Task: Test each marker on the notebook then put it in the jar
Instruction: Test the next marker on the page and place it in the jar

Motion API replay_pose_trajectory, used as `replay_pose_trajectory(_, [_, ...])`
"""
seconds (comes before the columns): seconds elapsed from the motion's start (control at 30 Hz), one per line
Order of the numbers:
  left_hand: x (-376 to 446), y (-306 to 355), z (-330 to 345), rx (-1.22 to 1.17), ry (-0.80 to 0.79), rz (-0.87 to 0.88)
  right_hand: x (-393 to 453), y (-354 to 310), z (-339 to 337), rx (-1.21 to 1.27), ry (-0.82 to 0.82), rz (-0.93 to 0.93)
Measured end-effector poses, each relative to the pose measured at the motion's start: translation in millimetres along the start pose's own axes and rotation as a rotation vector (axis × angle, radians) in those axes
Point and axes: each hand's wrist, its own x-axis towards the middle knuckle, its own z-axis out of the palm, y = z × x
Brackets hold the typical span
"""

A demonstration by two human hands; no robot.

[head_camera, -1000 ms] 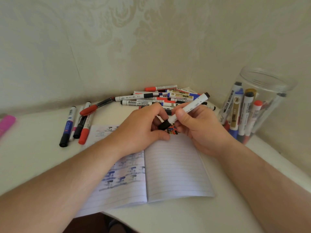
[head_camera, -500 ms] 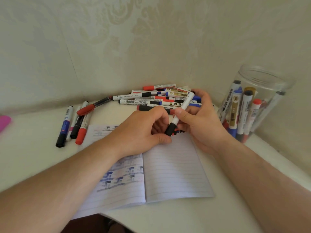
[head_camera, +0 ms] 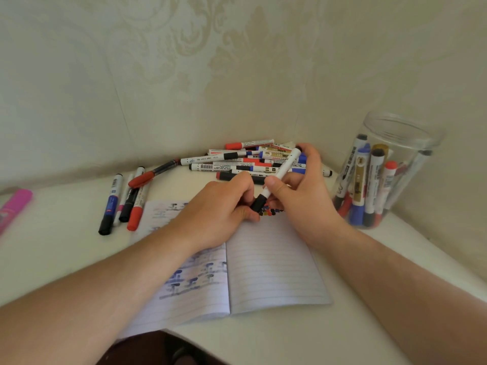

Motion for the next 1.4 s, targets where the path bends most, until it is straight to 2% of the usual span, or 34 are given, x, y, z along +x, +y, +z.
replay_pose_trajectory(0.07, [2, 1, 1, 0.001, -0.015, -0.048, -6, -6, 3, -0.111, -0.021, -0.092])
replay_pose_trajectory(0.17, [8, -4, 2, 0.127, -0.016, -0.070, -19, -28, 7, -0.371, -0.095, -0.308])
replay_pose_trajectory(0.23, [12, -7, 2, 0.212, -0.047, -0.035, -24, -55, 0, -0.443, -0.056, -0.476])
replay_pose_trajectory(0.33, [12, -7, 3, 0.255, -0.102, -0.006, -20, -101, -44, -0.226, 0.235, -0.618])
replay_pose_trajectory(0.4, [12, -4, 4, 0.269, -0.099, 0.007, -16, -126, -86, -0.258, 0.460, -0.678])
replay_pose_trajectory(0.43, [12, -3, 4, 0.274, -0.094, 0.006, -15, -132, -106, -0.339, 0.524, -0.675])
replay_pose_trajectory(0.5, [11, -1, 3, 0.289, -0.091, 0.001, -9, -128, -135, -0.543, 0.523, -0.559])
replay_pose_trajectory(0.6, [10, 2, 3, 0.338, -0.099, 0.020, 1, -98, -161, -0.804, 0.328, -0.307])
replay_pose_trajectory(0.73, [10, 7, 4, 0.378, -0.097, 0.028, 3, -84, -172, -1.011, 0.299, -0.408])
replay_pose_trajectory(0.87, [9, 4, 6, 0.321, -0.061, 0.000, 5, -80, -168, -1.220, 0.260, -0.417])
replay_pose_trajectory(0.97, [14, -5, 5, 0.184, 0.082, -0.100, 1, -83, -161, -1.164, 0.349, -0.537])
replay_pose_trajectory(1.07, [24, -13, -1, 0.094, 0.166, -0.269, -7, -89, -141, -1.028, 0.496, -0.843])
replay_pose_trajectory(1.13, [31, -17, -2, 0.164, 0.138, -0.286, -12, -89, -114, -0.908, 0.429, -0.985])
replay_pose_trajectory(1.23, [39, -12, 3, 0.307, 0.058, -0.257, -19, -80, -70, -0.769, 0.270, -0.989])
replay_pose_trajectory(1.4, [45, -8, 11, 0.459, 0.009, -0.210, -3, -56, -31, -0.619, 0.131, -0.876])
